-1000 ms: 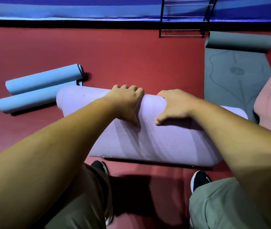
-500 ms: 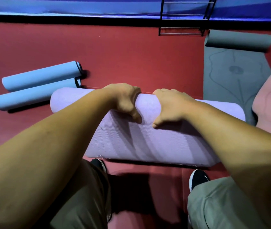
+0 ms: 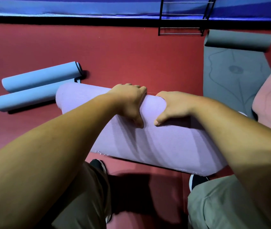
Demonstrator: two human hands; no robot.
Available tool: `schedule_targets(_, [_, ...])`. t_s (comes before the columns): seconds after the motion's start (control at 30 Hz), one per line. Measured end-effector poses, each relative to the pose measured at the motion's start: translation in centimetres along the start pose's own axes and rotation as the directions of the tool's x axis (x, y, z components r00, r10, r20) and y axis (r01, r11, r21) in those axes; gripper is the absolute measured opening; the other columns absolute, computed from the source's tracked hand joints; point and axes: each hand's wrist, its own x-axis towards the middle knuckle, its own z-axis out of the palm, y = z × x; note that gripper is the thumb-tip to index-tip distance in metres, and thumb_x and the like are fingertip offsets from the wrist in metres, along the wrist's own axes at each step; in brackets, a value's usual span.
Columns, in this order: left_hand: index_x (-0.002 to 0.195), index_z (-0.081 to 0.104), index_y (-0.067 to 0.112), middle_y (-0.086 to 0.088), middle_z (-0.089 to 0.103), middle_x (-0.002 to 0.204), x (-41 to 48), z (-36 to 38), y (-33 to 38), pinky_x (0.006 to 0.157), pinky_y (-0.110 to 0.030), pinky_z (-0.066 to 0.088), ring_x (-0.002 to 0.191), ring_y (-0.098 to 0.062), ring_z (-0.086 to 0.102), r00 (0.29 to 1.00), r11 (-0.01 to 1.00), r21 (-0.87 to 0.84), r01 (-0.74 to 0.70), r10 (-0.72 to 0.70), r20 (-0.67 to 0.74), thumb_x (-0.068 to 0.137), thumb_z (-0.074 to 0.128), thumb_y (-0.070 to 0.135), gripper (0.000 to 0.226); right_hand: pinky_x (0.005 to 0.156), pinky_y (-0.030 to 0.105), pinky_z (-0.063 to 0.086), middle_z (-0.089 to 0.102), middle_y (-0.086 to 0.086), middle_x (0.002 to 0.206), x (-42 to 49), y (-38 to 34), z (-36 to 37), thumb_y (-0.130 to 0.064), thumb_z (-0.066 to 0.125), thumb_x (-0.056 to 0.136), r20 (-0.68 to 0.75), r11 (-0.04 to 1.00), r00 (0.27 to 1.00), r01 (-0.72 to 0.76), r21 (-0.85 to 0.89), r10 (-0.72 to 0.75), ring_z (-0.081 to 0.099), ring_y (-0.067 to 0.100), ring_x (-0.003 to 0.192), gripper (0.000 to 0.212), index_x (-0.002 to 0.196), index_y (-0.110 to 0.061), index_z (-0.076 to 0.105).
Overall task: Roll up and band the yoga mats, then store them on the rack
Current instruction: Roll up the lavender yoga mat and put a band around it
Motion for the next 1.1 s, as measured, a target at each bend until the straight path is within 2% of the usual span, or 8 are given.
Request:
schedule_targets(0.1, [0.115,0.052,0.032,0.011,0.062,0.1,0.4,-0.6,-0.6,0.074,-0.038,0.05,0.089,-0.021,0.061,0.995,0.994,-0.091,0.057,-0.049,0.092,0.037,0.086,0.083,0.099,0.108,0.05,0.046,0.048,-0.003,0.152,0.1,-0.3,0.6,-0.081,0.085,0.051,-0.031,0.988,0.999,-0.015,-0.155,0.01,0.051,0.03,0.133,0.13,0.159,-0.034,0.029])
schedule_targets(0.2, [0.11,0.056,0.034,0.012,0.065,0.098,0.9,-1.0,-1.4,0.077,-0.038,0.054,0.086,-0.015,0.061,0.985,0.977,-0.184,0.106,-0.079,0.151,0.035,0.09,0.08,0.095,0.111,0.057,0.041,0.039,0.001,0.159,0.1,-1.0,1.9,-0.083,0.086,0.044,-0.092,0.959,0.996,-0.028,-0.282,0.002,0.044,0.036,0.14,0.152,0.165,-0.029,0.01])
schedule_targets(0.4, [0.118,0.058,0.036,0.011,0.068,0.105,1.1,-1.1,-1.4,0.091,-0.044,0.058,0.096,-0.019,0.065,0.979,0.971,-0.213,0.106,-0.064,0.193,0.039,0.089,0.082,0.096,0.088,0.048,0.052,0.058,-0.005,0.126,0.4,-0.8,1.4,-0.081,0.084,0.041,-0.173,0.965,0.984,0.005,-0.26,-0.052,0.058,0.031,0.113,0.104,0.124,-0.032,0.045])
schedule_targets(0.57, [0.151,0.039,0.034,0.007,0.055,0.144,-0.3,-0.6,-0.4,0.108,-0.054,0.046,0.129,-0.029,0.055,0.999,0.999,0.035,-0.002,0.0,0.037,0.041,0.07,0.1,0.132,0.087,0.043,0.056,0.067,-0.005,0.116,0.4,0.2,0.3,-0.076,0.088,0.044,-0.143,0.994,0.988,0.042,-0.101,-0.056,0.062,0.024,0.101,0.099,0.125,-0.031,0.055])
schedule_targets(0.63, [0.153,0.035,0.028,0.003,0.053,0.144,-0.8,-0.1,0.1,0.106,-0.056,0.045,0.126,-0.032,0.055,1.0,0.987,0.162,-0.017,0.019,-0.007,0.032,0.069,0.104,0.146,0.087,0.04,0.056,0.067,-0.008,0.112,0.1,0.5,0.0,-0.07,0.093,0.049,-0.122,0.999,0.992,0.036,-0.025,-0.039,0.063,0.02,0.099,0.091,0.125,-0.034,0.057])
schedule_targets(0.7, [0.144,0.042,0.026,0.002,0.057,0.134,-0.6,0.1,0.3,0.098,-0.052,0.048,0.117,-0.031,0.058,0.998,0.982,0.185,-0.024,0.033,-0.045,0.034,0.075,0.099,0.136,0.088,0.04,0.057,0.066,-0.012,0.11,0.0,0.7,-0.2,-0.069,0.093,0.049,-0.098,0.999,0.995,0.037,0.025,-0.034,0.064,0.016,0.099,0.088,0.124,-0.037,0.058])
schedule_targets(0.93, [0.112,0.051,0.034,0.011,0.062,0.1,0.0,-0.5,-1.1,0.079,-0.04,0.054,0.091,-0.022,0.061,0.991,0.987,-0.145,0.065,-0.047,0.123,0.037,0.087,0.084,0.098,0.1,0.043,0.053,0.061,-0.016,0.129,0.1,0.3,0.3,-0.077,0.084,0.053,-0.042,0.996,0.996,0.086,0.035,-0.085,0.061,0.016,0.117,0.098,0.14,-0.047,0.05])
schedule_targets(1.1, [0.104,0.064,0.036,0.015,0.071,0.099,0.5,-0.5,-3.1,0.092,-0.041,0.058,0.094,-0.015,0.067,0.978,0.921,-0.366,0.131,-0.059,0.201,0.036,0.096,0.075,0.085,0.11,0.055,0.042,0.038,-0.003,0.159,0.7,-1.2,1.2,-0.091,0.079,0.04,-0.074,0.959,0.995,0.049,-0.279,-0.072,0.045,0.034,0.139,0.152,0.164,-0.037,0.009])
